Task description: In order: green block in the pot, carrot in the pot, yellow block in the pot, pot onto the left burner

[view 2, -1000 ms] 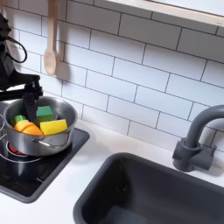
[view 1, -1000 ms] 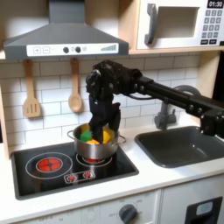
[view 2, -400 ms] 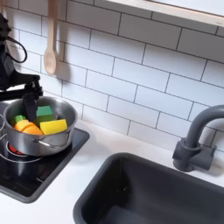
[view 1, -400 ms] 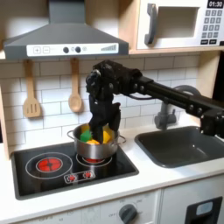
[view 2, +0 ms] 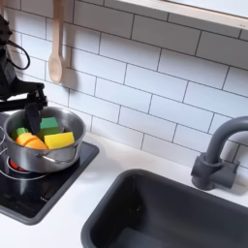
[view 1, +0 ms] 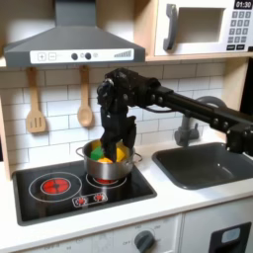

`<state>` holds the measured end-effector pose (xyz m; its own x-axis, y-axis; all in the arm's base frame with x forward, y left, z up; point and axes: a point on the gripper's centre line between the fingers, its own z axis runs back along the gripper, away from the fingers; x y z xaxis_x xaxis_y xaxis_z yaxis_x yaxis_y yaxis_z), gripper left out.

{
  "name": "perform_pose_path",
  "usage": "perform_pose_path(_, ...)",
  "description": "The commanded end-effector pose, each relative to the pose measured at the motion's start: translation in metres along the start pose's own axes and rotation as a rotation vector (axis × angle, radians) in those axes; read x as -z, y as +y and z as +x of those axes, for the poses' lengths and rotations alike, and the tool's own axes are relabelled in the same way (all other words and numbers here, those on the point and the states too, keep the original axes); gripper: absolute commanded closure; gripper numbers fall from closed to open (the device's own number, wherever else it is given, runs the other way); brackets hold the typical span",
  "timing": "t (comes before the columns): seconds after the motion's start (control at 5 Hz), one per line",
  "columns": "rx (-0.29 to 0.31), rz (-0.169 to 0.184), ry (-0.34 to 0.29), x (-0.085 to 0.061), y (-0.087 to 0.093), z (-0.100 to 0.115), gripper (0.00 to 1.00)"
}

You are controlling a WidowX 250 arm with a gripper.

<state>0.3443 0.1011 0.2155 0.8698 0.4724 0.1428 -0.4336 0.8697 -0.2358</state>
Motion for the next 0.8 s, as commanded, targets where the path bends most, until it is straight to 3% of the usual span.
perform_pose_path(0.0, -0.022, -0.024, 0.0, 0.007, -0.011, 0.006, 0.0)
perform_pose_path(0.2, -0.117, -0.016, -0.029, 0.008, -0.006, 0.008, 0.0)
perform_pose_path(0.4, -0.198, -0.011, -0.025, 0.024, -0.002, 0.013, 0.0)
perform_pose_path(0.6, -0.209, 0.029, 0.02, 0.046, 0.003, 0.017, 0.0)
